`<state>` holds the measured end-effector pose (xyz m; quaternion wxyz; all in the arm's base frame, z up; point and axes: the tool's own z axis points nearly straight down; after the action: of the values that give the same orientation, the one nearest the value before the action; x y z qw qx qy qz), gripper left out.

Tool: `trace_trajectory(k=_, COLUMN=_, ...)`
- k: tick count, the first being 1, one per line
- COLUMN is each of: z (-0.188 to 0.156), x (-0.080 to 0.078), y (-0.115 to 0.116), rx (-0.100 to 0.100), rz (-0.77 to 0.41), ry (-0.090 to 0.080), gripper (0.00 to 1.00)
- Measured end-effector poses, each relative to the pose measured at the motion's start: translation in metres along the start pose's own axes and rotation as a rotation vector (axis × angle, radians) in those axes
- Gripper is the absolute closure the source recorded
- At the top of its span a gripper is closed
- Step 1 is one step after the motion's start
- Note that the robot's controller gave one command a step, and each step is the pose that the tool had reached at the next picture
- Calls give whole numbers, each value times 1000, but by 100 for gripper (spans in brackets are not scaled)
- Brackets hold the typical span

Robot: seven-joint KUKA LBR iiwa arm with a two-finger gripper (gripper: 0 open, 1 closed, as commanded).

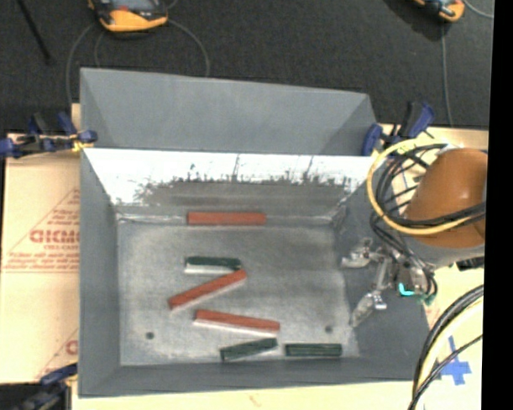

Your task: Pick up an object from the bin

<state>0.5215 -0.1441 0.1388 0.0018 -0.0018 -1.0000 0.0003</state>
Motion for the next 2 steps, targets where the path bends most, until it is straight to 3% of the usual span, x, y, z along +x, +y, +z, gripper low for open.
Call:
trace_trajectory(k=1, z=-4, x=-2, y=0, rx=2, rz=-3, ry=-7, gripper=0)
trace_trajectory(k=2, z=0, x=13, y=25, rx=4, rz=-114, ry=-9, gripper=0)
